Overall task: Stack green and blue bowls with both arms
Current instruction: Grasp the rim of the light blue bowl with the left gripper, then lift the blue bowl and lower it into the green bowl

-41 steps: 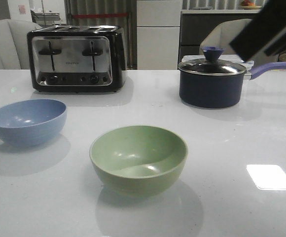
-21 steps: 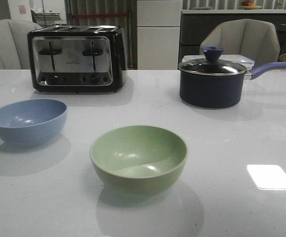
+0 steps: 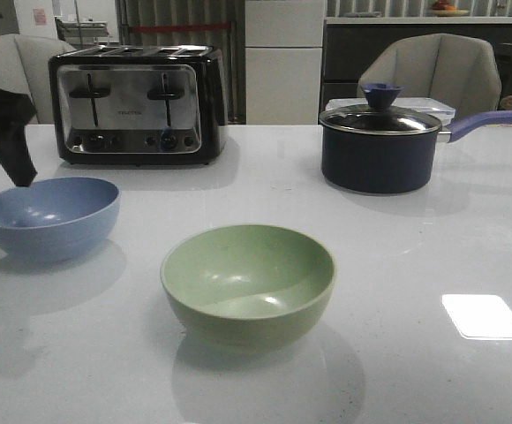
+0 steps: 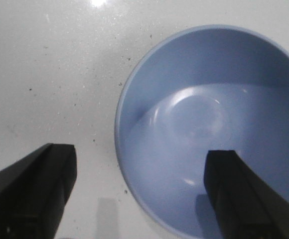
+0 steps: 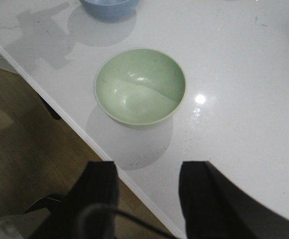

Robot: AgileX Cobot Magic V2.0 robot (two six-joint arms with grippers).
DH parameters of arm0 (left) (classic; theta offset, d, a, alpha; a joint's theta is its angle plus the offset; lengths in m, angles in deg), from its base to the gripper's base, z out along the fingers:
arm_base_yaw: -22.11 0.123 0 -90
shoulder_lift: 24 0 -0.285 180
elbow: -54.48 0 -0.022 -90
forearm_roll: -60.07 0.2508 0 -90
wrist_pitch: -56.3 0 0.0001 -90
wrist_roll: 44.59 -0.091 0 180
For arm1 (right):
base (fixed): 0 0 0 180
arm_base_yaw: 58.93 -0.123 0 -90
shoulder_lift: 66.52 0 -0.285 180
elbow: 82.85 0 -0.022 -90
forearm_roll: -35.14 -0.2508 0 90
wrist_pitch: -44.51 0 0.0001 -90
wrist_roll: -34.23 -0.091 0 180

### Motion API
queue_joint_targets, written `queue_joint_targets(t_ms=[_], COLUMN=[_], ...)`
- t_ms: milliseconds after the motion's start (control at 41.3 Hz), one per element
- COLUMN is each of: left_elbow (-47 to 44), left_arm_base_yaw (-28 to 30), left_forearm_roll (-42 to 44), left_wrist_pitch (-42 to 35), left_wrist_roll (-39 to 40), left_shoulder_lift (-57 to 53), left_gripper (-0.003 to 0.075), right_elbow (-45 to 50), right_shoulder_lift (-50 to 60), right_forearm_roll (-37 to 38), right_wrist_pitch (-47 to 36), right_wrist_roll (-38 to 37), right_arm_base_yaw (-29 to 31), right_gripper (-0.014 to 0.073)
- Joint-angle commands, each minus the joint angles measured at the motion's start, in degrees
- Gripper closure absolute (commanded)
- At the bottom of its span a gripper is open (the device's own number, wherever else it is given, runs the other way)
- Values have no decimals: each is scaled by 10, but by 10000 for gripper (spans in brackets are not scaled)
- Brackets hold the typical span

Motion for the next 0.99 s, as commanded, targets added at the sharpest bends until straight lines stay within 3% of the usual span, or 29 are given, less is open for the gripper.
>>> queue_joint_targets(t_ms=[0, 484, 799, 968], left_elbow=[34, 49, 66, 73], left_arm_base_yaw=[0, 1, -2, -22], left_forearm_roll=[-4, -1, -11, -61], left_wrist_pitch=[-29, -51, 23, 70], left_wrist_roll=[6, 2, -3, -56], left_shoulder_lift=[4, 52, -4, -73], left_gripper=[186, 631, 624, 624], right_elbow=[-16, -16, -16, -16], right_shoulder_lift=[3, 3, 3, 3], right_forearm_roll=[-2, -2, -2, -2], right_wrist_pitch=[-36, -36, -36, -36], right_wrist_roll=[7, 7, 7, 7], right_arm_base_yaw=[0, 0, 0, 0], right_gripper=[180, 180, 180, 180])
